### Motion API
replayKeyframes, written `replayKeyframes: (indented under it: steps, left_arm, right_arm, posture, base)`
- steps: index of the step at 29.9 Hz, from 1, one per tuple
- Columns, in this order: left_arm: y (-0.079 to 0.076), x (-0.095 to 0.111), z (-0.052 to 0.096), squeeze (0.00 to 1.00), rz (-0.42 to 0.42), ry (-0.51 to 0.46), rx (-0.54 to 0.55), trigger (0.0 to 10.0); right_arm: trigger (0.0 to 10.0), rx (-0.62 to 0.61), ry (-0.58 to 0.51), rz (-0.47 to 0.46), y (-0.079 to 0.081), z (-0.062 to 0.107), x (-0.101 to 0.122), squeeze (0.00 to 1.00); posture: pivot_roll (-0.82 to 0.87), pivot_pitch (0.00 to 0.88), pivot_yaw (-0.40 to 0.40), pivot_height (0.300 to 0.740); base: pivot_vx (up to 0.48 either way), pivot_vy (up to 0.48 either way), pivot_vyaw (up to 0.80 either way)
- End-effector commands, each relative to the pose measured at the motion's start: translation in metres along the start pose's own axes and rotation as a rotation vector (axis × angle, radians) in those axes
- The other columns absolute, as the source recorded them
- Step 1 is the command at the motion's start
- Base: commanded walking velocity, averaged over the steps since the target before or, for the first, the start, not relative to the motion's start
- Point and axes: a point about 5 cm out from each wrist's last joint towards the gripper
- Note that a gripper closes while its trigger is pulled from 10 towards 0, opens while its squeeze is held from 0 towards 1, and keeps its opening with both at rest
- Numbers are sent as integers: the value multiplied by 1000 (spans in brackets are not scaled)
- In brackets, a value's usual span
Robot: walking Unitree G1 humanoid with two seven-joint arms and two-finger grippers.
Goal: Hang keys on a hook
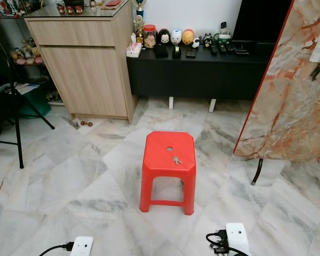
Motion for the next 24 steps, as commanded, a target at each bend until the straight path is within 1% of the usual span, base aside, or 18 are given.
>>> replayKeyframes:
  steps: [1,6,7,8,9,13,14,15,16,17,18,22,24]
  left_arm:
    - [0,-7,1,0,9,31,1,10000]
    - [0,-8,1,0,10,33,1,10000]
    - [0,-9,1,0,11,33,2,10000]
    - [0,-9,1,0,12,34,3,10000]
    - [1,-10,2,0,12,37,4,10000]
    - [1,-12,2,0,13,40,4,10000]
    - [1,-12,2,0,14,40,4,10000]
    - [1,-13,2,0,15,41,4,10000]
    - [1,-13,2,0,15,41,4,10000]
    - [1,-13,2,0,16,41,4,10000]
    - [0,-13,2,0,17,41,4,10000]
    - [0,-14,2,0,16,41,4,10000]
    - [-1,-14,2,0,14,42,4,10000]
  right_arm:
    - [10000,-40,-50,-16,-3,0,5,0]
    - [10000,-102,-123,-24,-6,2,9,0]
    - [10000,-128,-274,-25,5,-5,64,0]
    - [10000,-167,-457,-41,13,-3,132,0]
    - [10000,-188,-497,-50,8,-3,146,0]
    - [10000,-159,-519,-81,7,-3,147,0]
    - [10000,-125,-519,-85,10,-3,150,0]
    - [10000,-116,-519,-86,11,-3,151,0]
    - [10000,-104,-515,-86,7,-4,154,0]
    - [10000,-74,-498,-97,-1,-7,158,0]
    - [10000,-68,-498,-103,-1,-7,158,0]
    - [10000,-56,-560,-122,0,-3,166,0]
    - [10000,-62,-612,-131,1,1,176,0]
  posture:
    - [24,0,-27,740]
    - [25,0,-29,740]
    - [25,0,-30,740]
    - [25,0,-30,740]
    - [23,0,-30,740]
    - [23,0,-31,740]
    - [21,0,-32,740]
    - [21,0,-32,740]
    - [23,0,-34,740]
    - [23,0,-34,740]
    - [23,0,-34,740]
    - [27,0,-33,740]
    - [25,0,-30,740]
  base:
    - [0,0,0]
    - [0,0,0]
    - [0,0,0]
    - [0,0,0]
    - [0,0,0]
    - [0,0,0]
    - [0,0,0]
    - [0,0,0]
    - [0,0,0]
    - [0,0,0]
    - [0,0,0]
    - [0,0,0]
    - [0,0,0]
Point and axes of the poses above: a point about 5 cm out from each wrist's last joint towards the gripper, its own z axis pointing back from the gripper into the wrist, its own x axis along the axis of the wrist's last joint, y = z × x, and after that the axes turned 2 degrees about -z, right-handed
